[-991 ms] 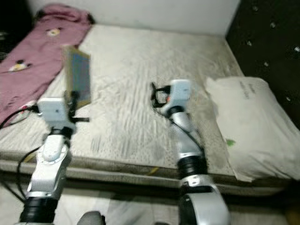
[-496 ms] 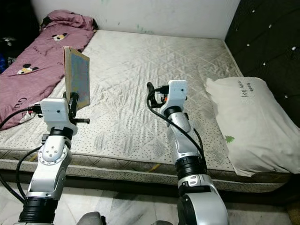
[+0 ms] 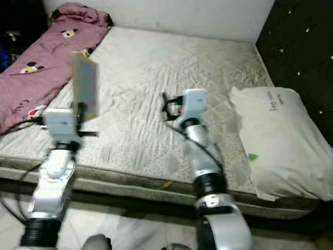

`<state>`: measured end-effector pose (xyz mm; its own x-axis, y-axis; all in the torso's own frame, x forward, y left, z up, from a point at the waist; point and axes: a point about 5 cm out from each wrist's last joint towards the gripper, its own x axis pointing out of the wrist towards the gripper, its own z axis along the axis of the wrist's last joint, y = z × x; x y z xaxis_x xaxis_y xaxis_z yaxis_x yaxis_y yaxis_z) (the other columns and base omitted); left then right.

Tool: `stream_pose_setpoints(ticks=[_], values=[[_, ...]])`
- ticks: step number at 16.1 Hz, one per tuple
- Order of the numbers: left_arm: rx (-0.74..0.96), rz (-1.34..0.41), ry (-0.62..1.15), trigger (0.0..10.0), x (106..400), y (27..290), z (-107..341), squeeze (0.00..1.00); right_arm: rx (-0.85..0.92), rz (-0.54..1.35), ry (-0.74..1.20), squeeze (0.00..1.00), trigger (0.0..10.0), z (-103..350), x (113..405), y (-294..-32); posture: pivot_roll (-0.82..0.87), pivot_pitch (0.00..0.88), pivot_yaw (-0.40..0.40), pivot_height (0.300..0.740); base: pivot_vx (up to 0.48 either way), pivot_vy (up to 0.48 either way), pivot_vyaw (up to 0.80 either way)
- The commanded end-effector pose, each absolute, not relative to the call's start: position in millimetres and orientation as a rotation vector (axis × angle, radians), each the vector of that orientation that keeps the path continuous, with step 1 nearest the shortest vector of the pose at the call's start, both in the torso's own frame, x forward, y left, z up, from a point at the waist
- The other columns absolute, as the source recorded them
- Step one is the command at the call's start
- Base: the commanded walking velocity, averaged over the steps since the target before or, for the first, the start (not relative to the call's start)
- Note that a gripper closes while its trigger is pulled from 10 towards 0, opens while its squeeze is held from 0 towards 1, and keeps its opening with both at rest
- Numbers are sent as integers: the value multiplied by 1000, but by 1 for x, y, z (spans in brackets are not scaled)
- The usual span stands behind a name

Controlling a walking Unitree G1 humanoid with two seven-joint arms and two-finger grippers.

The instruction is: Clean up the room

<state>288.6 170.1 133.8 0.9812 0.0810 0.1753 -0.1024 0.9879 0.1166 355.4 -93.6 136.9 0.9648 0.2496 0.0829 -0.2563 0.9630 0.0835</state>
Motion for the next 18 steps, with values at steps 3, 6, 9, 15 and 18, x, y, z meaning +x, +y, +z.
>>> stream_pose_setpoints(ticks=[3, 6, 9, 15, 18], values=[[120, 76, -217, 10000, 290, 163, 144, 0, 79, 217, -62, 0, 10000, 134, 357, -108, -48, 0, -32, 740, 0, -249, 0], [119, 76, -217, 10000, 290, 162, 144, 0, 76, 218, -61, 0, 10000, 133, 356, -107, -50, 0, -32, 740, 0, -246, 0], [118, 77, -217, 10000, 290, 161, 144, 0, 74, 220, -60, 0, 10000, 133, 356, -108, -51, 0, -33, 740, 0, -245, 0], [88, 31, -238, 10000, 290, 159, 145, 0, 73, 222, -60, 0, 10000, 133, 356, -108, -52, 0, -34, 740, 0, 0, 0], [70, 4, -249, 10000, 288, 158, 147, 0, 70, 228, -63, 0, 10000, 132, 355, -106, -53, 0, -32, 740, 174, 0, 0]])
